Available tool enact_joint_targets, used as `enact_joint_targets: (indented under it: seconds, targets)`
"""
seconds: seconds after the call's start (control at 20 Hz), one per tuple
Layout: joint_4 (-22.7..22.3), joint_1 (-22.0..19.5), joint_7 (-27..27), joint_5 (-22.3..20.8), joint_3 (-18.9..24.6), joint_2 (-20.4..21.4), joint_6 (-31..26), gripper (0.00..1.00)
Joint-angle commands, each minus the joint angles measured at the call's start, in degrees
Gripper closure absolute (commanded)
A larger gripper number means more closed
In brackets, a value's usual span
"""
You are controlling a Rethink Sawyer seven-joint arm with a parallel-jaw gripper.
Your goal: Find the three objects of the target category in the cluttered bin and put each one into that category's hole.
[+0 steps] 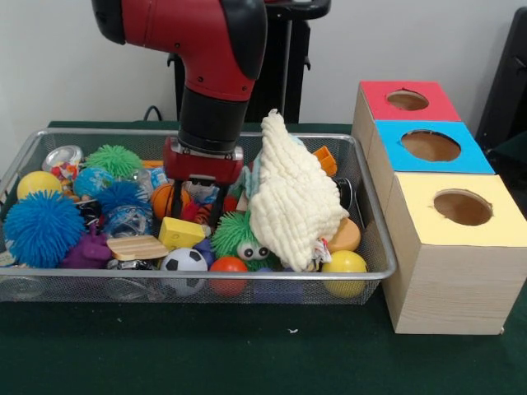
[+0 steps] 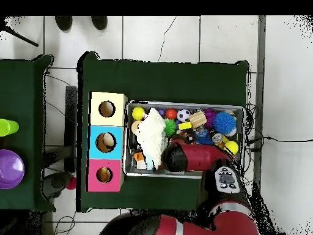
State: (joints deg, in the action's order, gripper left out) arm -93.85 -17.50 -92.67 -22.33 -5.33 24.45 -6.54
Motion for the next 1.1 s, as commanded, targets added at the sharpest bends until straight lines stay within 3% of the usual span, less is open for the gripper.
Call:
enact_joint_targets:
  seconds: [0.05, 0.25, 0.55, 0.8, 1.1]
  targets:
    - [-5.5, -7.7, -10.8, 7.1, 8.3, -2.8, -5.4, 0.0]
    - [-8.2, -11.1, -11.8, 10.9, 12.8, -2.8, -3.9, 0.0]
    - [-9.6, -12.5, -11.6, 13.6, 14.4, -3.0, -2.3, 0.0]
    - [-12.5, -16.5, -13.4, 17.5, 19.3, -3.5, -1.1, 0.0]
    - [-13.8, -17.0, -12.7, 20.4, 20.1, -3.1, -3.0, 0.0]
